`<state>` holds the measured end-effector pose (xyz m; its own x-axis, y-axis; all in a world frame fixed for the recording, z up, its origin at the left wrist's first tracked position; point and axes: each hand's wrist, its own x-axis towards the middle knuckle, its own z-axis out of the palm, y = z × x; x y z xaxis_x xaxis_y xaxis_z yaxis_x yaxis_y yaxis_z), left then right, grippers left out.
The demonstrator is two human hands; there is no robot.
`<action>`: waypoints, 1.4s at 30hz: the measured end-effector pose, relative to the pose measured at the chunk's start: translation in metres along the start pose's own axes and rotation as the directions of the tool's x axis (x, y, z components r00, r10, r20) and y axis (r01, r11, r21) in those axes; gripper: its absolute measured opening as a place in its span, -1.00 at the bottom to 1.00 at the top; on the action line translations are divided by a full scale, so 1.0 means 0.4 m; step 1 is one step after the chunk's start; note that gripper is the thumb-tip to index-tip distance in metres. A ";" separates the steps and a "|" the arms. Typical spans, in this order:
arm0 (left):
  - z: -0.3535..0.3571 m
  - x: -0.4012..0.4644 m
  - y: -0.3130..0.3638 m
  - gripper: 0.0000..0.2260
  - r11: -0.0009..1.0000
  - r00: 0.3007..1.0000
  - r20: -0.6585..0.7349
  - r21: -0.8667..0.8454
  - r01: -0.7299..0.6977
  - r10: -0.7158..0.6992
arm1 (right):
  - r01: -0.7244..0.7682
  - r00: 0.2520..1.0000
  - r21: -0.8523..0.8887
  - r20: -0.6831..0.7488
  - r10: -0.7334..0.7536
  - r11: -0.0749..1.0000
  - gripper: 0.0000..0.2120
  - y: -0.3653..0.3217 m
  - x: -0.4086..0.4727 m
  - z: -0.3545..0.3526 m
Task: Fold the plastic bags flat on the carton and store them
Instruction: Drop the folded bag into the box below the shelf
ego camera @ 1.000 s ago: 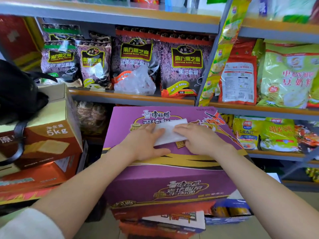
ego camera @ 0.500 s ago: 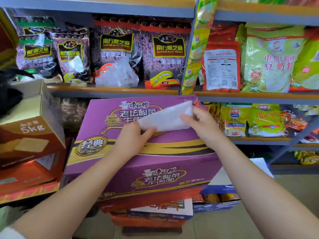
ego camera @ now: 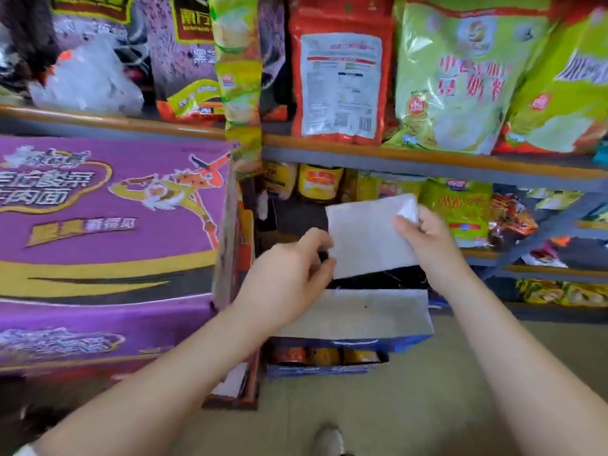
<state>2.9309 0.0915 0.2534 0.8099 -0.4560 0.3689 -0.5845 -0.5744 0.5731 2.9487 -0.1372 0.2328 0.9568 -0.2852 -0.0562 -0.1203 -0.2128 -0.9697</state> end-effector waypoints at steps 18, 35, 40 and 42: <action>0.780 -0.003 -0.503 -0.72 0.822 0.715 0.409 0.335 0.460 -0.567 | -0.748 0.553 -0.410 0.047 0.832 0.521 -0.73 1.134 0.318 0.090; 0.451 0.072 -0.270 -0.75 0.866 0.861 0.155 0.223 0.448 -0.485 | -0.513 0.714 -0.233 0.419 0.562 0.826 -0.83 0.554 0.318 0.091; 0.136 0.071 -0.047 -0.69 0.943 0.959 -0.024 0.178 0.281 -0.282 | -0.213 0.840 -0.099 0.490 0.234 0.972 -0.83 0.127 0.241 0.098; 0.025 0.058 0.007 -0.72 0.959 0.977 -0.099 0.196 0.204 -0.188 | -0.100 0.843 -0.041 0.527 0.106 0.994 -0.83 -0.011 0.201 0.124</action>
<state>2.9477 0.0727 0.2563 0.9062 -0.2703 0.3251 -0.4047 -0.7774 0.4816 3.0394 -0.1130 0.2208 0.9335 0.2291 -0.2759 -0.2260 -0.2213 -0.9487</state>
